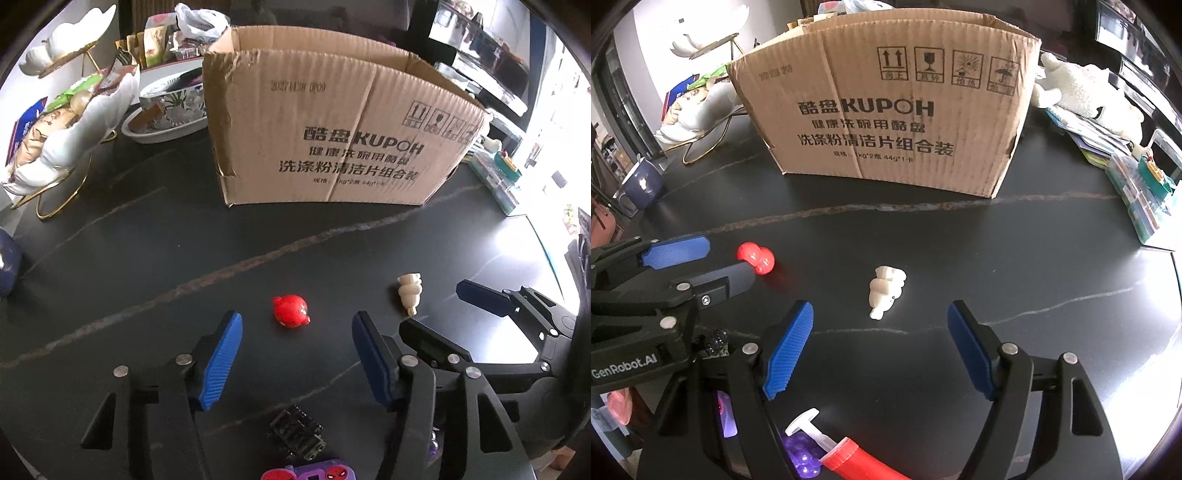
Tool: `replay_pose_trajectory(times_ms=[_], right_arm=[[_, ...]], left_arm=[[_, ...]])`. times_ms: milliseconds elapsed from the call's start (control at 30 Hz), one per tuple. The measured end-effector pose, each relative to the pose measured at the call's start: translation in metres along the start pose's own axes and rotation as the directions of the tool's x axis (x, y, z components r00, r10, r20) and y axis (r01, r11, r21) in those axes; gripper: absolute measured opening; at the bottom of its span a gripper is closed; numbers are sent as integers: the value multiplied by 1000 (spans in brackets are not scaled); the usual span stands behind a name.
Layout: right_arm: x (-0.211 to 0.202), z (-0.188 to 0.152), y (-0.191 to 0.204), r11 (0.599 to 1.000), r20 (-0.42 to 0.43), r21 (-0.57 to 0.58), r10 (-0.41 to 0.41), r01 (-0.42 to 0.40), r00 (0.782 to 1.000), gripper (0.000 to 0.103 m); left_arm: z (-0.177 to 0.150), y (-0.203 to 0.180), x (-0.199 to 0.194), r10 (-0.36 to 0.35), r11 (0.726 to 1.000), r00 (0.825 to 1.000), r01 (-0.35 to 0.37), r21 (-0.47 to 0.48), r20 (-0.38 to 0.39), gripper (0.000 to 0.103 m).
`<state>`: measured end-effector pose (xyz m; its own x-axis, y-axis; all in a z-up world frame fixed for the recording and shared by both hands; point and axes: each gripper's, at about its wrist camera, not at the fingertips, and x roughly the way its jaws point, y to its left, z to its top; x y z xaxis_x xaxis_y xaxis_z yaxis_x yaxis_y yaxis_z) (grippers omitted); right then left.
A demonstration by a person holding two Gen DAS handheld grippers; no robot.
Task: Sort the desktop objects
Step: 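Move left gripper to the red ball toy while right gripper approaches the white figurine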
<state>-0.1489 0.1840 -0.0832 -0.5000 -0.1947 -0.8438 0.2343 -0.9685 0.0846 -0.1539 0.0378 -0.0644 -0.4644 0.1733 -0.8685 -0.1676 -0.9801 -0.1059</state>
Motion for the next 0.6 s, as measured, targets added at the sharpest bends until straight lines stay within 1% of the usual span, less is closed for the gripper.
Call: replay_pose_trajectory(times_ms=[100, 167, 233, 467, 600], right_arm=[[5, 0, -2, 1000, -9, 6, -5, 5, 1000, 72], [6, 1, -2, 1000, -10, 4, -10, 10, 1000, 71], [8, 1, -2, 1000, -12, 1, -10, 10, 1000, 70], [16, 3, 0, 1000, -21, -16, -16, 15, 1000, 63], [20, 3, 2, 1000, -24, -25, -19, 19, 1000, 57]], left_arm=[[2, 0, 7, -6, 1000, 1000, 6, -2, -17, 49], [4, 1, 12, -15, 1000, 999, 15, -12, -32, 39], [5, 4, 16, -24, 999, 999, 23, -24, -45, 34], [5, 9, 30, -34, 999, 996, 31, -37, -80, 30], [3, 10, 36, -34, 999, 995, 31, -30, -95, 30]])
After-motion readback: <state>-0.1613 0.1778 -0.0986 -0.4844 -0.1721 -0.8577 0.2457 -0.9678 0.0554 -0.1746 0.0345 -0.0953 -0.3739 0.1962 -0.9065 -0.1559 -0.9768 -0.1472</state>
